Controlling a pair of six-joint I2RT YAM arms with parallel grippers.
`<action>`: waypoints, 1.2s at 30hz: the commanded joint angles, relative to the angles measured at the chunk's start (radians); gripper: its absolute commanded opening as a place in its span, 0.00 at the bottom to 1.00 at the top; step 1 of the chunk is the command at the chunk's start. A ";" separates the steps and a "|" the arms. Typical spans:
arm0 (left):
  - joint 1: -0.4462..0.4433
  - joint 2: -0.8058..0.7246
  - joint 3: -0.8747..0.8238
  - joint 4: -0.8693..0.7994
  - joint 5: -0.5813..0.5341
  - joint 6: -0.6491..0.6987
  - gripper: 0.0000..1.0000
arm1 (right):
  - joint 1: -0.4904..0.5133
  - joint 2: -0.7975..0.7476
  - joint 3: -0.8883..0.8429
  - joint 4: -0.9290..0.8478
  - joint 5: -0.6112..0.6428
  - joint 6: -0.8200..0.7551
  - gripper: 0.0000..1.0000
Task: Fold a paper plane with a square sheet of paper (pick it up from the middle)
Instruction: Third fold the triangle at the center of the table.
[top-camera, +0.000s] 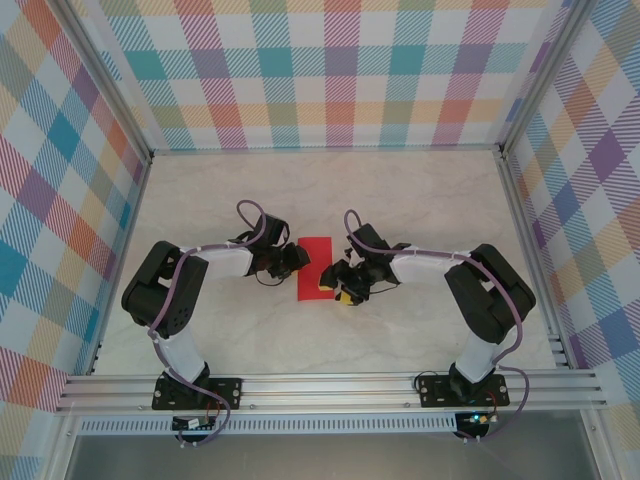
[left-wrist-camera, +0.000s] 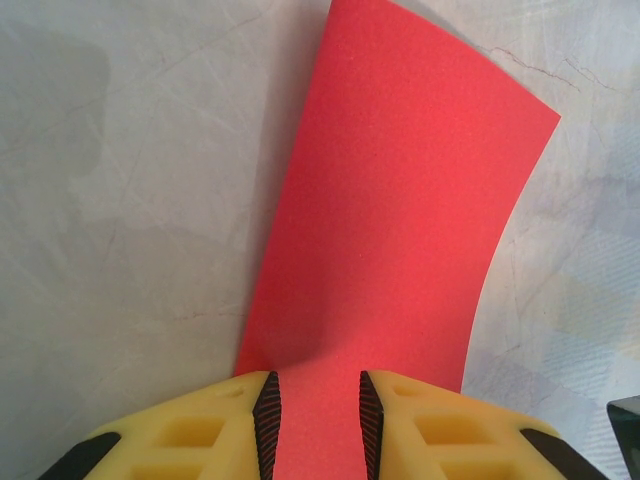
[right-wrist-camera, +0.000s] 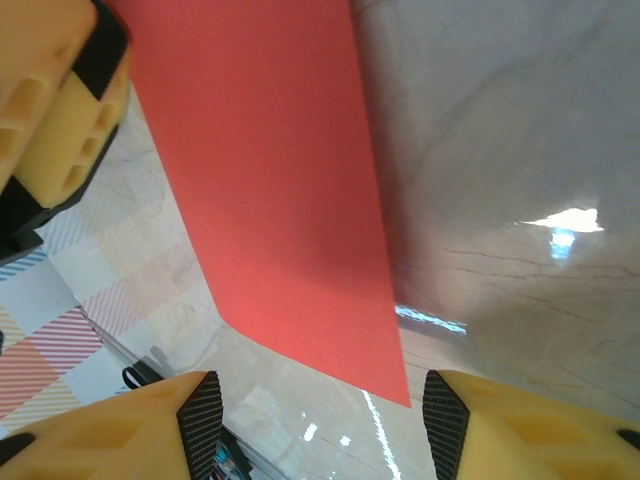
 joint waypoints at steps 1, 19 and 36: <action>0.013 0.027 -0.019 -0.006 0.000 -0.010 0.31 | 0.010 0.006 -0.013 -0.027 0.021 0.006 0.59; 0.012 0.017 -0.030 0.002 0.009 -0.011 0.31 | 0.021 -0.014 -0.053 0.111 0.021 0.032 0.48; 0.012 0.011 -0.032 0.003 0.012 -0.011 0.31 | 0.021 -0.068 -0.104 0.175 0.073 0.048 0.41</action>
